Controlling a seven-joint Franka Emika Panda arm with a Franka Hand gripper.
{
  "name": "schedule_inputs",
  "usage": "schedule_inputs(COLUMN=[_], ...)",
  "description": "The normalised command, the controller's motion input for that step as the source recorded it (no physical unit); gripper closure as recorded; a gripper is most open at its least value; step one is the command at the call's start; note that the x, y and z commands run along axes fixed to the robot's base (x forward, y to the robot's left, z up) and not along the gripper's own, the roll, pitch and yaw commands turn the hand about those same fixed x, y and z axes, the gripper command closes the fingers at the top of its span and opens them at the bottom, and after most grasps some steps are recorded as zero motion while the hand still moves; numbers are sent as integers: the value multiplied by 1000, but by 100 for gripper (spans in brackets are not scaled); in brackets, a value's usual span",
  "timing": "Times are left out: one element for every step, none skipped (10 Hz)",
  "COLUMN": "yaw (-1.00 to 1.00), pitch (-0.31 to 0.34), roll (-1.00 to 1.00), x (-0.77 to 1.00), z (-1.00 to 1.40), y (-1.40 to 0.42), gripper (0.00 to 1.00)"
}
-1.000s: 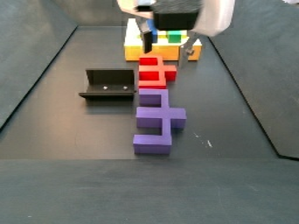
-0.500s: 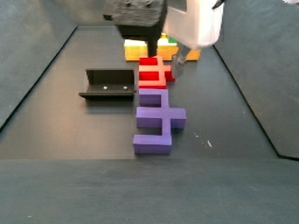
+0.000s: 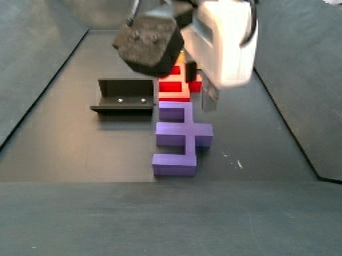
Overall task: Pick up the purple object. Move up. Place the purple object on the fixture. Regrasp the purple object. Move to above the board. Insert the purple object.
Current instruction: Pick up the purple object.
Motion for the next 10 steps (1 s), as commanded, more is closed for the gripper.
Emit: schedule_inputs(yaw=[-543,-554,-477,-471,-469,-460,-391,-303,-306,-294], pitch=[-34,-20,-36,-36,-24,-13,0,0,0,0], roll=[-11,-46,-27,-50,-91,-51,-31,-36,-16,-23], x=[-163,-46,-34,0,-69,-146,-20,0,0,0], z=[-320,-349,-303,-334,-426,-360,-326,-317,-280,-286], y=[243,274,149,43,0,17,109,140,131,129], gripper=[0,0,0,0,0,0,0,0,0,0])
